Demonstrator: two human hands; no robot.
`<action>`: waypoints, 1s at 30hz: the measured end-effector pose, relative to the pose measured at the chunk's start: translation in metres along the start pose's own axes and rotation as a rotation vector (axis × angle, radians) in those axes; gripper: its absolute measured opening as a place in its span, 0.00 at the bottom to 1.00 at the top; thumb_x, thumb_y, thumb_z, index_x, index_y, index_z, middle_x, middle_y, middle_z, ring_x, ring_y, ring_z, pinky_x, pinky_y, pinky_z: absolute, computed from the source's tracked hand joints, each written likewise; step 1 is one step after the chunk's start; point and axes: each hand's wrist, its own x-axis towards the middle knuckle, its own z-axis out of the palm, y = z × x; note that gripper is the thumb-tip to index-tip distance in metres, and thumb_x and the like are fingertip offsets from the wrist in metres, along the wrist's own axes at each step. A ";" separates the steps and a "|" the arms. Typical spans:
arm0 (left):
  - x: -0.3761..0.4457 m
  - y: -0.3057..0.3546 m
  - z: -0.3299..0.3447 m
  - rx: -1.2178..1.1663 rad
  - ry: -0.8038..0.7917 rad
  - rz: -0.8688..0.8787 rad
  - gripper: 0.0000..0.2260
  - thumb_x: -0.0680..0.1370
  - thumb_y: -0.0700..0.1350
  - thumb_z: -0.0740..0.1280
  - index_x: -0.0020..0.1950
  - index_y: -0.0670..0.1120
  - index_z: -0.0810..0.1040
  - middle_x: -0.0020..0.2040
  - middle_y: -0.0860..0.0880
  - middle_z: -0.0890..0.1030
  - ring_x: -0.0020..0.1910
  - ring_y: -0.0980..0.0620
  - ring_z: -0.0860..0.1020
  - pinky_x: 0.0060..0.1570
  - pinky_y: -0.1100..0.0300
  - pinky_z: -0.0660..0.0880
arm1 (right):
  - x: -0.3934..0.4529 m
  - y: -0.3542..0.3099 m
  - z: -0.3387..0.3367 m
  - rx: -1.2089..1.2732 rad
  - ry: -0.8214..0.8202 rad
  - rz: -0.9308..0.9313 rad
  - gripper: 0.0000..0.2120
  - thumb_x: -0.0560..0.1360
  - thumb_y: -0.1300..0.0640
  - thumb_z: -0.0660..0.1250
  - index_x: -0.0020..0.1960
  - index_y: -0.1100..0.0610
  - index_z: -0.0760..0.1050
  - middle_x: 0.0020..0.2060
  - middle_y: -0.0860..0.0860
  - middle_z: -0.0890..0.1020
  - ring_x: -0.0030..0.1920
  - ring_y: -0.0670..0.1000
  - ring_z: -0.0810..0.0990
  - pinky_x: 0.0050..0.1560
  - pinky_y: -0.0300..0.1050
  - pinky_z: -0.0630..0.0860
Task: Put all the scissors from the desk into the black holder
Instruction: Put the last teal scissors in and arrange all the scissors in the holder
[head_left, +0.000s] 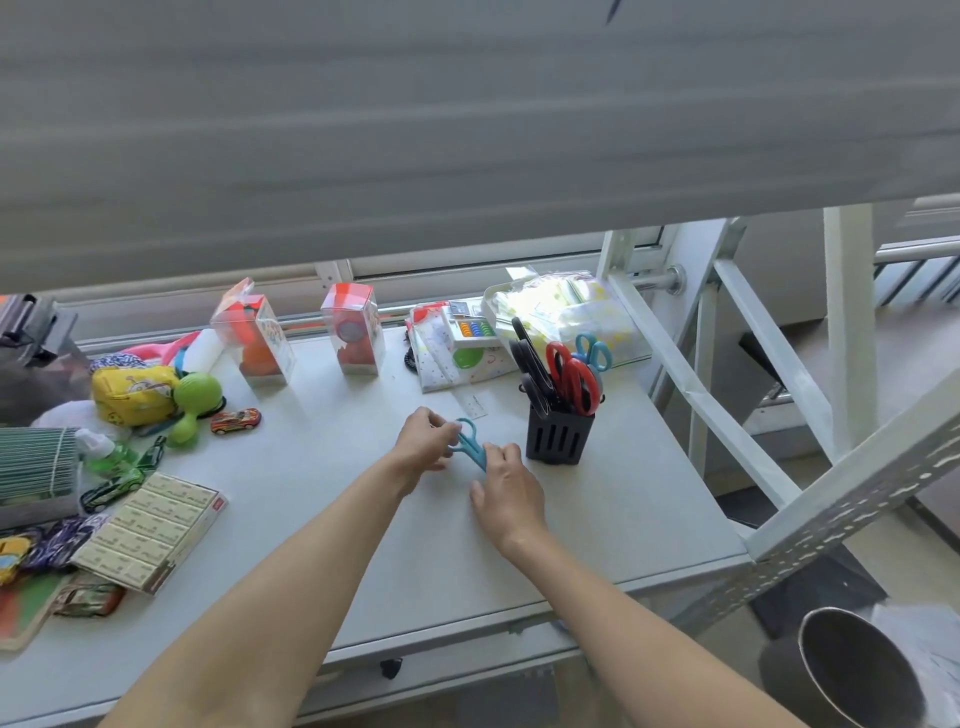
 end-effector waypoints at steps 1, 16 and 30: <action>-0.007 0.002 -0.001 -0.036 -0.018 0.024 0.07 0.81 0.47 0.64 0.49 0.44 0.70 0.47 0.44 0.81 0.40 0.51 0.79 0.37 0.59 0.74 | -0.003 0.002 -0.001 -0.014 0.033 -0.003 0.16 0.78 0.51 0.63 0.64 0.54 0.70 0.55 0.53 0.74 0.50 0.56 0.80 0.44 0.47 0.73; -0.050 0.027 0.012 -0.010 -0.098 0.253 0.13 0.80 0.48 0.66 0.61 0.43 0.74 0.53 0.47 0.79 0.39 0.53 0.78 0.35 0.63 0.73 | -0.049 0.078 -0.079 0.645 0.524 -0.027 0.03 0.80 0.59 0.62 0.48 0.57 0.72 0.38 0.52 0.78 0.36 0.45 0.77 0.39 0.32 0.73; -0.036 0.072 0.051 0.224 -0.244 0.364 0.19 0.75 0.37 0.69 0.66 0.43 0.72 0.65 0.38 0.73 0.44 0.53 0.75 0.34 0.65 0.73 | 0.035 0.063 -0.163 0.683 0.391 -0.046 0.15 0.81 0.57 0.59 0.47 0.68 0.77 0.38 0.64 0.82 0.39 0.64 0.81 0.42 0.58 0.80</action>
